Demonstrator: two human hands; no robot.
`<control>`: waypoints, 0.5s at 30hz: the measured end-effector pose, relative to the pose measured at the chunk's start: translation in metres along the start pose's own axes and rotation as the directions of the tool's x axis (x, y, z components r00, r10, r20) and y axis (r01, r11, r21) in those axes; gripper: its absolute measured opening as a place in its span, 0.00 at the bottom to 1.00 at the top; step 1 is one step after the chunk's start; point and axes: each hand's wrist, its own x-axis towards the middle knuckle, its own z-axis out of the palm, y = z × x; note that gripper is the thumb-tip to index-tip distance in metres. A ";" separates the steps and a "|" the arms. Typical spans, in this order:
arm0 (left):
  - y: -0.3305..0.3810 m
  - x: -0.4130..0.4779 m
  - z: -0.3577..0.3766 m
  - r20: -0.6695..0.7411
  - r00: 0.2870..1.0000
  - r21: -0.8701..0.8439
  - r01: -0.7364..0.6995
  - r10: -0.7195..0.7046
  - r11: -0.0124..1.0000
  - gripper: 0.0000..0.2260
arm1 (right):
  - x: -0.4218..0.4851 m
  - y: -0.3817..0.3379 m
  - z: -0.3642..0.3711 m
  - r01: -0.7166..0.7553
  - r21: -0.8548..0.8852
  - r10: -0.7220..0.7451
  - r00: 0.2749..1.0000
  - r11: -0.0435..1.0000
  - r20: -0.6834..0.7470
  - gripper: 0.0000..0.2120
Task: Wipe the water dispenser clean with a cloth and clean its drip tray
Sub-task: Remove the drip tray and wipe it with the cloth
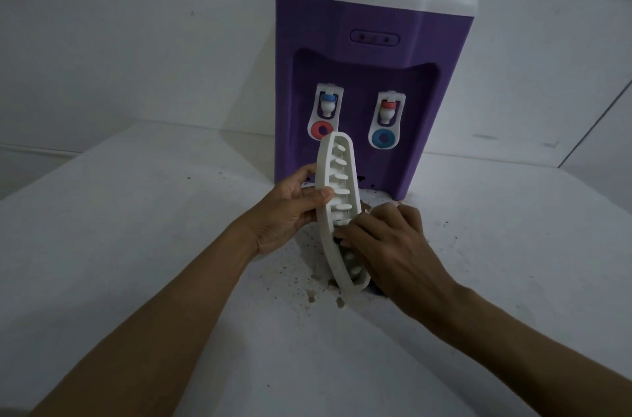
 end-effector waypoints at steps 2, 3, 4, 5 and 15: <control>-0.001 -0.001 -0.002 -0.005 1.000 -0.003 0.002 -0.002 1.000 0.20 | 0.004 -0.001 0.003 0.015 0.002 -0.015 1.000 1.000 0.001 0.25; 0.000 -0.002 -0.003 -0.006 1.000 -0.004 0.006 -0.006 1.000 0.18 | 0.005 0.002 0.003 0.025 -0.003 -0.025 0.999 1.000 0.019 0.25; 0.000 -0.002 -0.004 -0.004 1.000 -0.001 0.009 -0.009 1.000 0.18 | 0.007 0.004 0.003 0.038 -0.015 -0.037 0.998 0.999 0.047 0.25; 0.000 -0.001 -0.005 -0.002 1.000 0.010 0.010 -0.010 1.000 0.17 | 0.009 0.006 0.002 0.050 -0.034 -0.048 0.996 0.998 0.074 0.25; 0.002 -0.004 -0.006 0.015 1.000 0.011 -0.006 0.005 1.000 0.20 | 0.005 -0.006 -0.009 -0.239 0.327 0.213 0.970 0.914 0.113 0.07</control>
